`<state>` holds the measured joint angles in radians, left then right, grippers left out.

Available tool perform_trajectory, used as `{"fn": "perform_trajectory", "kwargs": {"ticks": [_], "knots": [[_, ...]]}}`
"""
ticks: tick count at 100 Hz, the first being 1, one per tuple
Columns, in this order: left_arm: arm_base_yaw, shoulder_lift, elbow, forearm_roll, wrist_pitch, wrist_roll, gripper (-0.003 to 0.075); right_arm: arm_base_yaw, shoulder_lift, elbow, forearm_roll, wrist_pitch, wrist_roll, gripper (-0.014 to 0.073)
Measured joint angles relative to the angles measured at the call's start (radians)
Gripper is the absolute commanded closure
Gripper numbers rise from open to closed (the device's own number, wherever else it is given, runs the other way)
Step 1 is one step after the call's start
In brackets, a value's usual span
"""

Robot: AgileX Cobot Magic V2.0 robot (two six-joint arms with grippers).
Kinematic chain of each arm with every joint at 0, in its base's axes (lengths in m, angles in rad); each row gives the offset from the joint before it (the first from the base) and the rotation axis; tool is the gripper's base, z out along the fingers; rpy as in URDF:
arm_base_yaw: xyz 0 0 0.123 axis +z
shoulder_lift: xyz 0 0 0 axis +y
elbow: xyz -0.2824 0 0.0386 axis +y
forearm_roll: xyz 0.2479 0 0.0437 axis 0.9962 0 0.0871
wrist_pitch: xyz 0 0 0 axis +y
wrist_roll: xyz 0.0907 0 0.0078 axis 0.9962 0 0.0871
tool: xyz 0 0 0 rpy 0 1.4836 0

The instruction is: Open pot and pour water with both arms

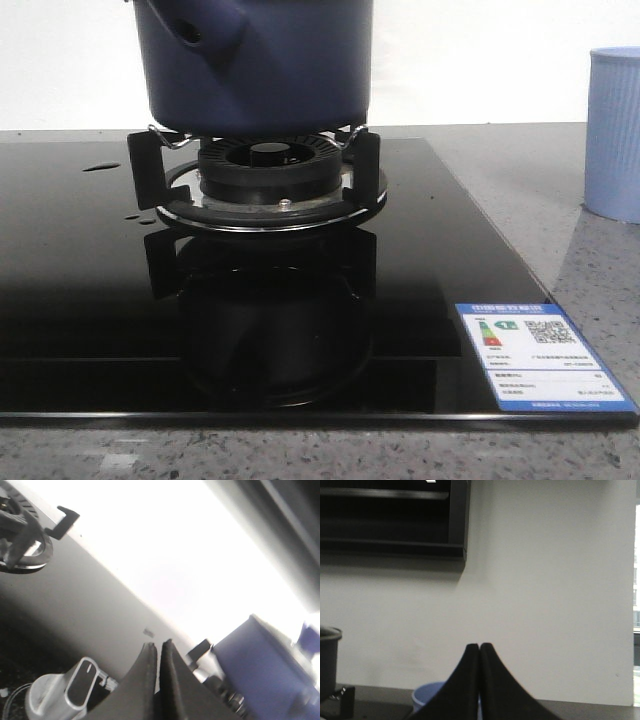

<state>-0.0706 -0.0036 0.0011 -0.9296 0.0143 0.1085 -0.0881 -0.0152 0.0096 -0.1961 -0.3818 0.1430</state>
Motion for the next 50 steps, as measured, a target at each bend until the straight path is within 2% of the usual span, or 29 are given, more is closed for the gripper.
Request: {"fn": "perform_trajectory", "kwargs": {"ticks": [13, 21, 33, 50], "knots": [[0.0, 0.0, 0.0, -0.061, -0.014, 0.0, 0.0739, 0.0, 0.0, 0.0, 0.009, -0.028, 0.165, 0.0667], [0.0, 0.0, 0.0, -0.097, -0.014, 0.0, 0.0739, 0.0, 0.0, 0.0, 0.056, 0.015, 0.222, 0.0667], [0.0, 0.0, -0.002, -0.108, 0.024, 0.0, 0.0739, 0.0, 0.0, -0.015, 0.196, 0.207, 0.269, 0.0667], [0.0, 0.005, -0.062, -0.02, 0.177, 0.009, 0.0739, 0.0, 0.002, -0.159, 0.23, 0.529, 0.282, 0.0667]]}}
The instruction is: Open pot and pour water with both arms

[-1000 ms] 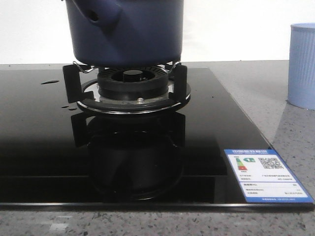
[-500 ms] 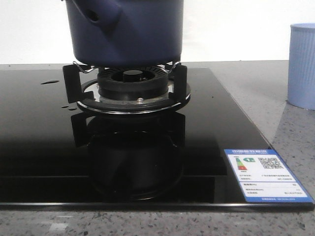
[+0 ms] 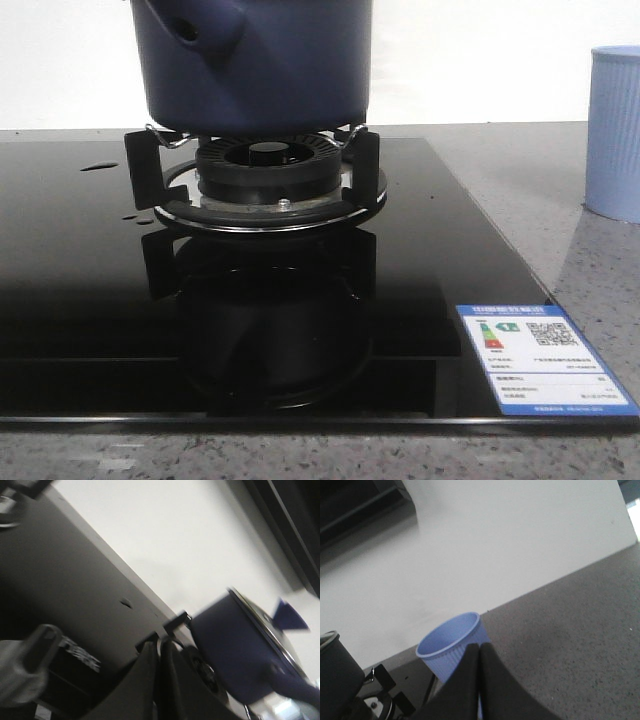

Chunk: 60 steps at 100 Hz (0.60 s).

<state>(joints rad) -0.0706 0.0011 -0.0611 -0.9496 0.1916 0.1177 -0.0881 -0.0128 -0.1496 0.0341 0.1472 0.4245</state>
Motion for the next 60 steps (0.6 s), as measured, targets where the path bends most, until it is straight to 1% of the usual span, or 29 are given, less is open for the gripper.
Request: {"fn": "perform_trajectory", "kwargs": {"ticks": [9, 18, 29, 37, 44, 49, 60], "knots": [[0.0, 0.048, -0.08, 0.042, 0.108, 0.062, 0.0739, 0.0, 0.036, -0.11, 0.004, 0.216, 0.002, 0.0667], [0.0, 0.126, -0.169, 0.061, 0.212, 0.175, 0.0738, 0.0, 0.104, -0.218, 0.006, 0.406, 0.002, 0.0667], [0.0, 0.259, -0.28, 0.072, 0.335, 0.293, 0.0738, 0.012, 0.206, -0.34, 0.027, 0.643, -0.018, 0.0667], [0.0, 0.363, -0.352, 0.059, 0.428, 0.38, 0.0738, 0.032, 0.28, -0.424, 0.071, 0.803, -0.048, 0.0668], [-0.005, 0.438, -0.407, -0.004, 0.499, 0.484, 0.0738, 0.056, 0.336, -0.476, 0.139, 0.899, -0.1, 0.0668], [-0.022, 0.482, -0.438, -0.088, 0.535, 0.583, 0.0738, 0.075, 0.366, -0.499, 0.204, 0.944, -0.155, 0.0668], [-0.055, 0.564, -0.497, -0.264, 0.641, 0.793, 0.0738, 0.125, 0.405, -0.517, 0.375, 0.976, -0.283, 0.0668]]}}
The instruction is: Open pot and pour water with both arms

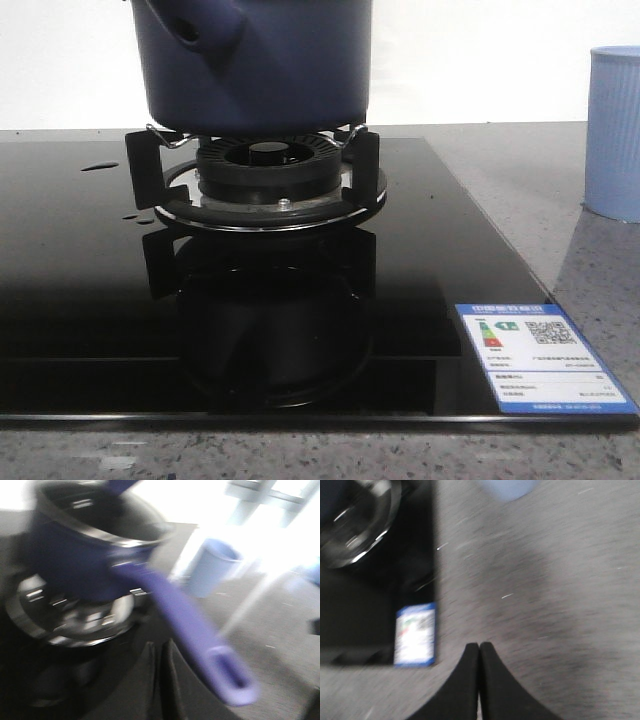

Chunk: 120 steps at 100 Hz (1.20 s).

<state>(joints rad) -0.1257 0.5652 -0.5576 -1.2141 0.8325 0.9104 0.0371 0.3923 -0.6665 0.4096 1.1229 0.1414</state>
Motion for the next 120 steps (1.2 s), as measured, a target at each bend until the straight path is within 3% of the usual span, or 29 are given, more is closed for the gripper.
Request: {"fn": "perform_trajectory", "kwargs": {"ticks": [12, 29, 34, 41, 48, 52, 62, 67, 74, 92, 120], "knots": [[-0.014, 0.079, -0.038, -0.159, 0.115, 0.177, 0.0738, 0.044, 0.004, -0.002, 0.116, -0.033, -0.168, 0.0668], [-0.018, 0.124, -0.07, -0.216, 0.143, 0.337, 0.0733, 0.067, 0.004, -0.005, 0.143, -0.143, -0.364, 0.0667], [-0.018, 0.126, -0.079, -0.218, 0.141, 0.387, 0.0702, 0.068, 0.004, -0.005, 0.143, -0.179, -0.386, 0.0666], [-0.018, 0.128, -0.081, -0.225, 0.139, 0.458, 0.0599, 0.07, 0.004, -0.005, 0.139, -0.235, -0.4, 0.0624], [-0.02, 0.128, -0.083, -0.232, 0.134, 0.514, 0.044, 0.07, 0.004, -0.005, 0.137, -0.289, -0.41, 0.051], [-0.025, 0.128, -0.083, -0.236, 0.125, 0.53, 0.0323, 0.07, 0.004, -0.005, 0.135, -0.318, -0.421, 0.0385], [-0.046, 0.128, -0.083, -0.243, 0.056, 0.551, 0.0171, 0.07, 0.004, -0.005, 0.135, -0.37, -0.448, 0.012], [-0.061, 0.128, -0.083, -0.247, 0.014, 0.558, 0.0157, 0.07, 0.004, -0.005, 0.135, -0.394, -0.455, -0.0002], [-0.084, 0.136, -0.09, -0.249, -0.028, 0.586, 0.0169, 0.07, 0.004, -0.005, 0.135, -0.426, -0.457, -0.0076], [-0.142, 0.227, -0.168, -0.249, -0.048, 0.649, 0.0176, 0.07, 0.004, -0.005, 0.135, -0.498, -0.464, -0.0062], [-0.147, 0.51, -0.373, -0.294, -0.076, 0.748, 0.0175, 0.07, 0.004, -0.005, 0.135, -0.529, -0.463, -0.0062]]}}
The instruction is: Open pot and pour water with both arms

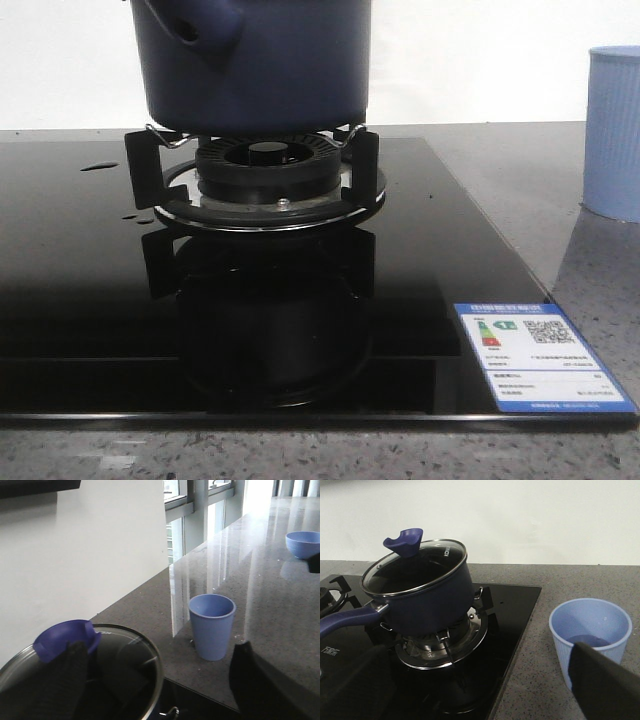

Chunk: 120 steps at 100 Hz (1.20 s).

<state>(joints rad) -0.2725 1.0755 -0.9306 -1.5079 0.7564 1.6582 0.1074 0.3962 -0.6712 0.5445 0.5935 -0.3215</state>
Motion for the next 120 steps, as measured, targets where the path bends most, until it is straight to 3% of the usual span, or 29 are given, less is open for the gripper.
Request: {"fn": "perform_trajectory", "kwargs": {"ticks": [13, 32, 98, 120], "knots": [[0.0, 0.124, -0.078, -0.038, -0.024, 0.007, 0.016, 0.0, 0.0, 0.0, 0.0, -0.004, 0.0, -0.0062], [-0.005, 0.271, -0.159, -0.073, -0.028, 0.01, 0.0067, 0.0, 0.0, 0.0, 0.0, -0.006, 0.0, -0.0062], [-0.005, 0.491, -0.221, -0.226, -0.03, 0.191, 0.0071, 0.0, 0.0, 0.0, 0.0, -0.007, 0.0, -0.0062], [-0.007, 0.502, -0.221, -0.246, -0.037, 0.196, 0.0146, 0.0, 0.0, 0.0, 0.0, -0.007, 0.0, -0.0062]]}}
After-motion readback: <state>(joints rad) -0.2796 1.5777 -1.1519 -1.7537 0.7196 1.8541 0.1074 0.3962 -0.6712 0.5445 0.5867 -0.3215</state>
